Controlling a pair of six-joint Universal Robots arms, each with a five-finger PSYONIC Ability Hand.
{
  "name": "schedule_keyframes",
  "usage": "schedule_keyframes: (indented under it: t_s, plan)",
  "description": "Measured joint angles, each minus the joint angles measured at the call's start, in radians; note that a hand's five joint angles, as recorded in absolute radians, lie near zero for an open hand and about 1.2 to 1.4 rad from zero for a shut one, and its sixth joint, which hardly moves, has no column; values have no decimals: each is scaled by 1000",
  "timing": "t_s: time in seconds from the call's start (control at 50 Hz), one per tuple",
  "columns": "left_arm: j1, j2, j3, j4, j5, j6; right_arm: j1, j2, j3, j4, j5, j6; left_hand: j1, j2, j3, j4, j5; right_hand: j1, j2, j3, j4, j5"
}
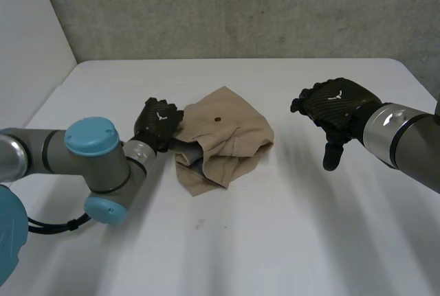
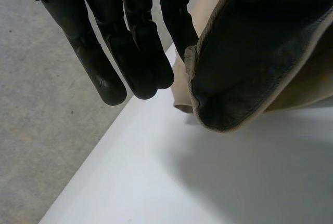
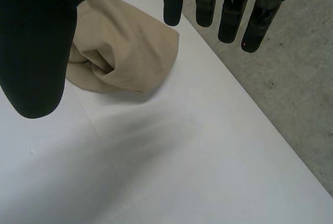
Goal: Fold the shorts.
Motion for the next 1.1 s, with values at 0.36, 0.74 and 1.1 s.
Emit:
schedule_keyframes:
  t_s: [0.36, 0.74, 1.1]
  plan:
    - [119, 328, 40, 162, -297, 2, 16, 7, -12, -1, 1, 10, 0, 2, 2, 5, 0, 0, 0, 0, 0, 0]
    - [-309, 223, 100, 185, 120, -70, 23, -21, -52, -138, 247, 79, -290, -253, -250, -249, -251, 0, 0, 0, 0, 0]
    - [-285, 352, 13, 113, -59, -125, -24, -49, -37, -119, 168, 63, -929, -988, -977, -994, -931, 0, 0, 0, 0, 0]
